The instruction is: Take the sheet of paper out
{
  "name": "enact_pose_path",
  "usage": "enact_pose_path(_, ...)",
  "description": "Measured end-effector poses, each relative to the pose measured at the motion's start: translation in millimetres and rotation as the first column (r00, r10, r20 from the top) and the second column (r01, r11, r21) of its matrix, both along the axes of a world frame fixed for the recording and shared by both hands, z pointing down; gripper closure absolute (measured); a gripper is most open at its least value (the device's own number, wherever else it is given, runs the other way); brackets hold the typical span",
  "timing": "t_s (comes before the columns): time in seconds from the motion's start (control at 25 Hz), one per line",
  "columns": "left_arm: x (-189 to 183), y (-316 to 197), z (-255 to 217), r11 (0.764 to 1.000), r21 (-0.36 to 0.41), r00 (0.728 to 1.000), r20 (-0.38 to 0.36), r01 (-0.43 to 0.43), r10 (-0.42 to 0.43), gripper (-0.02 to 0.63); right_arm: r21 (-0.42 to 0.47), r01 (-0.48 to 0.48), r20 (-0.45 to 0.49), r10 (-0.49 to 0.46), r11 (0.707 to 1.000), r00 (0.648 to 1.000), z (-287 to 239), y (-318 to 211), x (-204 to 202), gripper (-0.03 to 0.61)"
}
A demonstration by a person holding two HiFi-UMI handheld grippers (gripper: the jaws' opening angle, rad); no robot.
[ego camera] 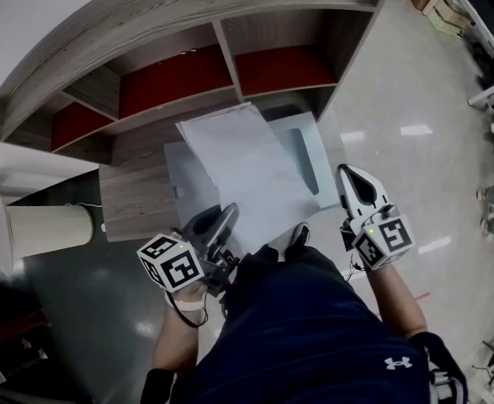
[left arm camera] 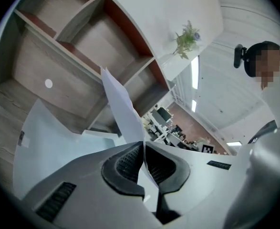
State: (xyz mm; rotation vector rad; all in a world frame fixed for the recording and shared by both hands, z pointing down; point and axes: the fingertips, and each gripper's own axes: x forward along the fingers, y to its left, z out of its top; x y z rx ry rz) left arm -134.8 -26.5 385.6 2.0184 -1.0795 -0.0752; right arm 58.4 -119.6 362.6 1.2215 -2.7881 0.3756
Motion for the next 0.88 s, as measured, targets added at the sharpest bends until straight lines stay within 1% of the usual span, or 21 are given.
enact_pose_path(0.12, 16.5, 2.4, -15.5, 0.997, 0.053, 0.998, 0.030, -0.056, 0.054, 0.598, 0.006, -0.010, 0.003, 0.010, 1.000, 1.000, -3.2, 1.0, 3.2, 0.566)
enact_pose_path(0.24, 29.7, 1.8, -30.2, 0.986, 0.119, 0.989, 0.098, -0.119, 0.107, 0.598, 0.016, -0.023, 0.012, 0.023, 1.000, 1.000, -8.7, 0.0, 6.6, 0.566)
enact_pose_path(0.32, 35.6, 2.0, -39.3, 0.977, 0.154, 0.984, 0.128, -0.145, 0.126, 0.598, 0.023, -0.032, 0.020, 0.032, 0.999, 0.999, -14.0, 1.0, 9.2, 0.566)
enact_pose_path(0.52, 44.8, 2.0, -59.2, 0.950, 0.243, 0.976, 0.148, -0.195, 0.162, 0.598, 0.056, -0.062, 0.045, 0.059, 0.996, 0.997, -33.7, 2.3, 18.5, 0.566)
enact_pose_path(0.68, 47.9, -3.6, -63.1, 0.931, 0.284, 0.967, 0.178, -0.230, 0.185, 0.598, 0.089, -0.094, 0.054, 0.089, 0.992, 0.995, -49.7, 0.0, 27.3, 0.566)
enact_pose_path(0.88, 50.2, -8.4, -61.0, 0.912, 0.326, 0.965, 0.158, -0.249, 0.208, 0.598, 0.118, -0.126, 0.060, 0.120, 0.985, 0.991, -62.9, 1.8, 36.6, 0.566)
